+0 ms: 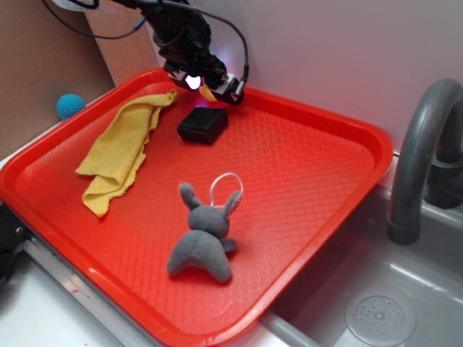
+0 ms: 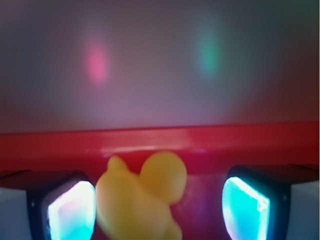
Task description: Grab the yellow duck.
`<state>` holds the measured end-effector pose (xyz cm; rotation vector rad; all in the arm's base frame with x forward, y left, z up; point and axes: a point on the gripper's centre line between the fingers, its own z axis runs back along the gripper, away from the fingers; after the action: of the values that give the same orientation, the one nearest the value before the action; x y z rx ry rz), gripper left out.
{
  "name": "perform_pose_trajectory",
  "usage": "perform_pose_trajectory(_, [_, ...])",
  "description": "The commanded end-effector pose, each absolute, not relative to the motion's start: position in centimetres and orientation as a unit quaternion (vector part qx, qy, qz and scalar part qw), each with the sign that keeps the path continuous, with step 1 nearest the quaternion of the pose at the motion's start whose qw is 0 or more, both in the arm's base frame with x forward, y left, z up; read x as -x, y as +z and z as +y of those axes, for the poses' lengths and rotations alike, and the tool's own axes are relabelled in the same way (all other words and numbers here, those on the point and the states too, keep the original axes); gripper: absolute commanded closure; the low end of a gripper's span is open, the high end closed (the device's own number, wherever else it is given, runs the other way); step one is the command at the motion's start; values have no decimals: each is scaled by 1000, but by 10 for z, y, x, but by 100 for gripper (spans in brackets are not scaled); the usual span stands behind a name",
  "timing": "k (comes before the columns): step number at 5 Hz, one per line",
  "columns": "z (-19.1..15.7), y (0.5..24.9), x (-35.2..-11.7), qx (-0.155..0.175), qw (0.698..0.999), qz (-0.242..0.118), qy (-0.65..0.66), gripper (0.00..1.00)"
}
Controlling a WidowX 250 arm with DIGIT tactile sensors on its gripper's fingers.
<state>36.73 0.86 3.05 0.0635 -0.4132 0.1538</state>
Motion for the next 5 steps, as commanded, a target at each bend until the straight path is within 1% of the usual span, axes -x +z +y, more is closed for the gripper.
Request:
perform_pose_trajectory(1, [-13,63,-362,-48,983,-174,40,100])
perform_pose_trajectory(2, [-19,102,-326,-58,988,-109,88,100])
perform_pose_trajectory(3, [-28,152,-297,-51,990,-87,97,100])
perform_pose_trajectory(4, [-38,190,-263,-52,991,-101,67,100])
perform_pose_trajectory(5, [-37,215,-237,-21,993,-88,81,100])
